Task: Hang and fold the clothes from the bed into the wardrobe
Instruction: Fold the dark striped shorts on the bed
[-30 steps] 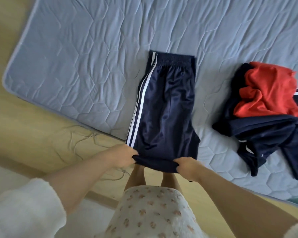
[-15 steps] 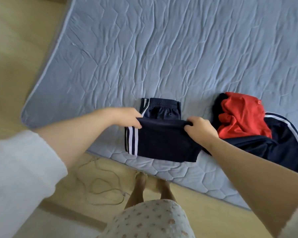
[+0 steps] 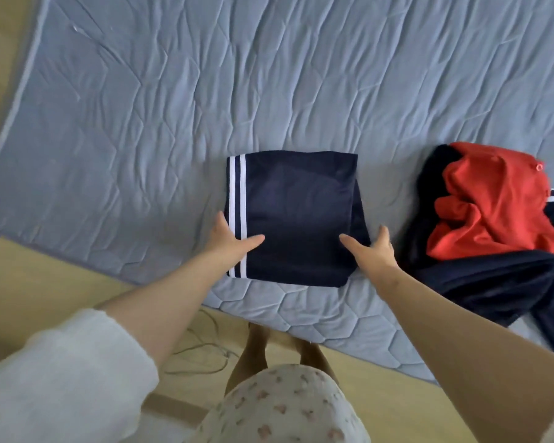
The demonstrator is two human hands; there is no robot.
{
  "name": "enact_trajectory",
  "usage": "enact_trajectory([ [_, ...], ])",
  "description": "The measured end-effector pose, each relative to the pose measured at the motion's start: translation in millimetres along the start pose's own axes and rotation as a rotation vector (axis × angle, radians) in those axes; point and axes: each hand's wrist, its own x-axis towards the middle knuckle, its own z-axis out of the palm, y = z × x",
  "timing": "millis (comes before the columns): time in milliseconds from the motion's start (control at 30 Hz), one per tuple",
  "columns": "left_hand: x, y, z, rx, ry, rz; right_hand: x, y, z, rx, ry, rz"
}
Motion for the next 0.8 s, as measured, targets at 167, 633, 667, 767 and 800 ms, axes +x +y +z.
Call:
enact_trajectory([
  [167, 25.8, -31.2, 19.8, -0.134, -0.010, -0.024, 22.4, 16.7, 36.0, 0.220, -0.116, 0.055],
  [633, 19.9, 1.3, -15.0, -0.389, -0.473, -0.279, -0.7, 11.2, 35.9, 0.509, -0.377, 0.367],
  [667, 12.0, 3.4, -21.6, -0.409, -0.472, -0.276, -9.0, 7.2, 33.2, 0.529, -0.383, 0.371],
  [767, -21.7, 9.5, -45.4, -0.490, -0.442, -0.280, -40.2, -11.0, 22.7, 0.580, -0.417, 0.353],
  [800, -35.0, 10.5, -55.8, -0.519, -0.427, -0.280, -52.8, -19.6, 18.2, 0.589, -0.425, 0.339],
])
